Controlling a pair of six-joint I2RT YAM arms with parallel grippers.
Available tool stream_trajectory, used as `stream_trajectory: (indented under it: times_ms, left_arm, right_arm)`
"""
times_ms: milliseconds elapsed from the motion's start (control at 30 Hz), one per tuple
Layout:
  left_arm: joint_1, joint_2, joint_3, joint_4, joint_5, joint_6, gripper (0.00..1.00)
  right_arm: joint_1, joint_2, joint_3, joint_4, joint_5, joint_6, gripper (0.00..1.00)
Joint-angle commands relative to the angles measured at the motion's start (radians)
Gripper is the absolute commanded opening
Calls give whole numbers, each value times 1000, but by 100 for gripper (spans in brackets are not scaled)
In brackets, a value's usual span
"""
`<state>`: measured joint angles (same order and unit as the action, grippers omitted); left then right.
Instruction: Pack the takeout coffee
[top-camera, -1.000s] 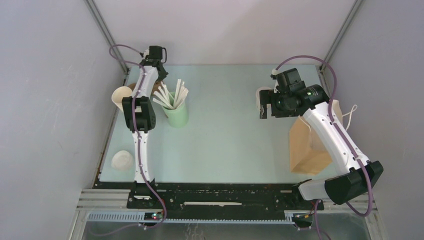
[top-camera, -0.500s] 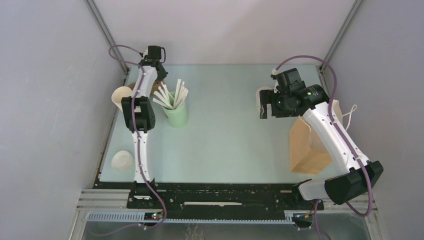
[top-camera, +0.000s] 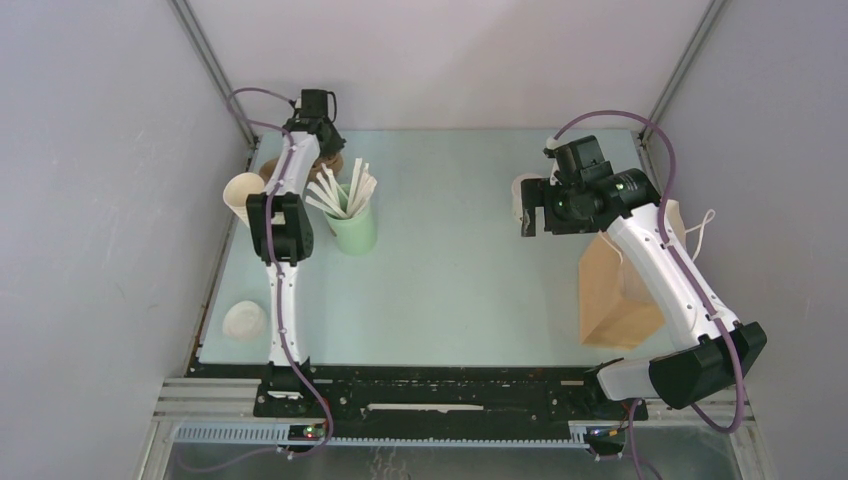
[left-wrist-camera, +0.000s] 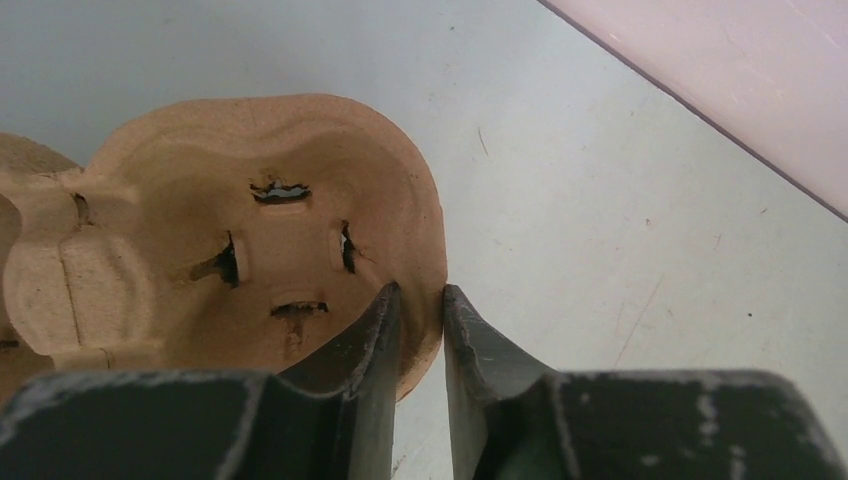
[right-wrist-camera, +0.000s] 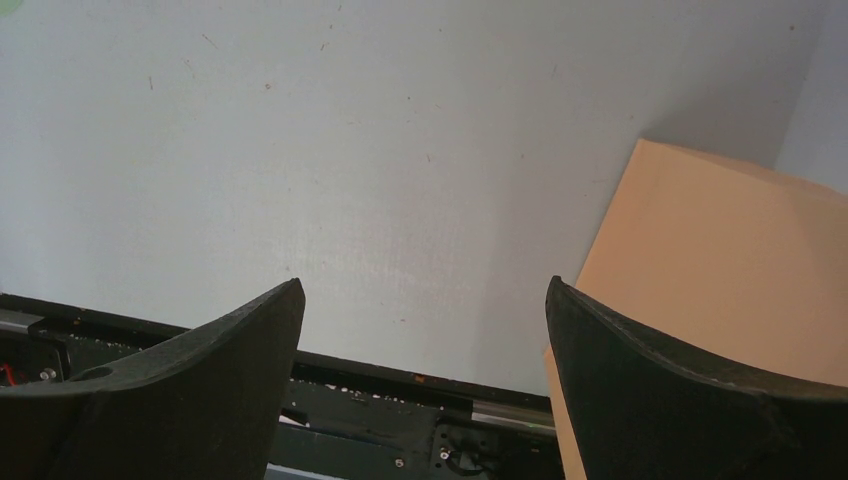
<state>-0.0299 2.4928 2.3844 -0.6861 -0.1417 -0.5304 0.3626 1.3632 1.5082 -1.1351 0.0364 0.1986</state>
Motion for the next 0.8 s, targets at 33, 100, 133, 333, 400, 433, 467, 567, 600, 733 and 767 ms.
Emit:
stream_trajectory:
  times_ms: [33,100,133,333,400,433,467,567,600,733,767]
  left_arm:
    - [-8,-48,-13,31,36,6,28]
    - [-8,-48,-11,26,33,10,28]
    - [-8,-48,-11,25,31,13,28]
    - [-8,-41,-7,16,16,18,28]
    - [-8,-35,-7,11,14,21,28]
    - [-8,-33,-7,7,14,22,28]
    - [-8,-30,-7,5,13,23,28]
    - [-8,-28,-7,1,11,28,24]
    - [-8,-31,-7,-2,7,30,23]
    - [-7,-35,-6,1,-6,38,22]
    - [-7,-33,-3,-4,-5,37,25]
  right_arm:
    - [-8,-16,6,14,6,-4,100]
    - [-9,-18,4,15,5,-4,100]
    - [-11,-19,4,15,6,-4,100]
    - [-11,-20,3,14,5,-4,100]
    - [-11,-20,3,15,4,-4,100]
    - [-11,-19,4,15,4,-4,100]
    - [-11,-19,4,15,2,-2,100]
    - [-11,-16,8,13,-3,-1,100]
    - [-11,-15,10,12,-4,-1,100]
    - [-11,-13,13,13,-9,-1,100]
    - [-11,-12,13,12,-9,-1,100]
